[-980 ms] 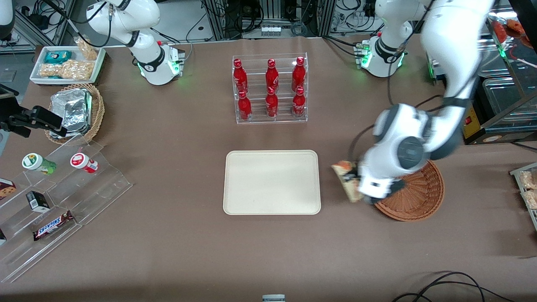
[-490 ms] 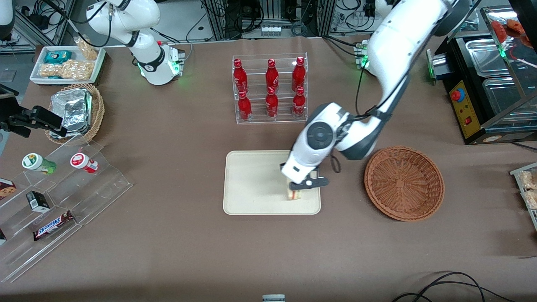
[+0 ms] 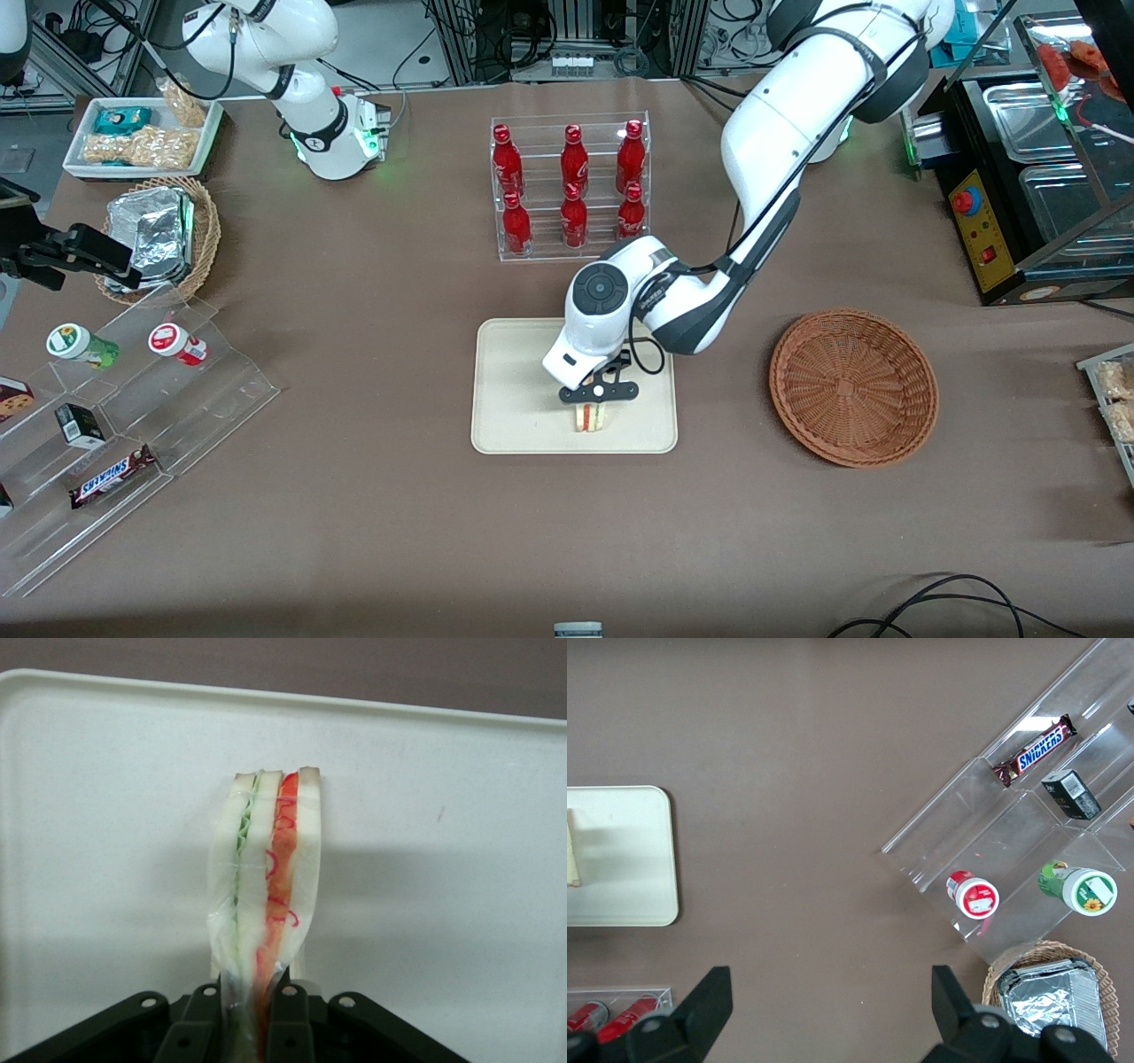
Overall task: Place sandwich from basket to tray
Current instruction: 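Lower the sandwich onto the tray and open the left gripper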
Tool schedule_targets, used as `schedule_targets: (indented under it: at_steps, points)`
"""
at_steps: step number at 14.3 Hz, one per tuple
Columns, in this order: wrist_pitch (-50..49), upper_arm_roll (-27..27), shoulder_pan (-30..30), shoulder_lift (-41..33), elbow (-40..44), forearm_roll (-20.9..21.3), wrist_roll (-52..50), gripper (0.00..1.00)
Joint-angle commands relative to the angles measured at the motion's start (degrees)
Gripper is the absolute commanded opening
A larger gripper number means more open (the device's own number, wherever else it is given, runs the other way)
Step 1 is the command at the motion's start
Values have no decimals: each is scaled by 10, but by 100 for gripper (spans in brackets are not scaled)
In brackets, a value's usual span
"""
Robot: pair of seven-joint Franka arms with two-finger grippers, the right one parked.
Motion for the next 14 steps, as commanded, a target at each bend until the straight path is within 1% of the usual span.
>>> schedule_targets:
  at_steps: [1, 3, 6, 7, 9, 10, 12, 13, 14]
  points:
    - [-10, 5, -7, 3, 22, 11, -11, 100]
    - [-23, 5, -5, -31, 19, 15, -11, 100]
    - [-126, 6, -2, -104, 11, 10, -4, 100]
    - [-150, 8, -2, -138, -8, 9, -1, 100]
    - [-155, 13, 36, -197, -57, 12, 23, 100]
    - [-158, 13, 44, -226, -84, 7, 44, 100]
    - [-157, 14, 84, -278, -147, -12, 53, 100]
    - [-152, 14, 92, -291, -165, -15, 53, 100]
    - [-152, 15, 114, -297, -172, -22, 53, 100]
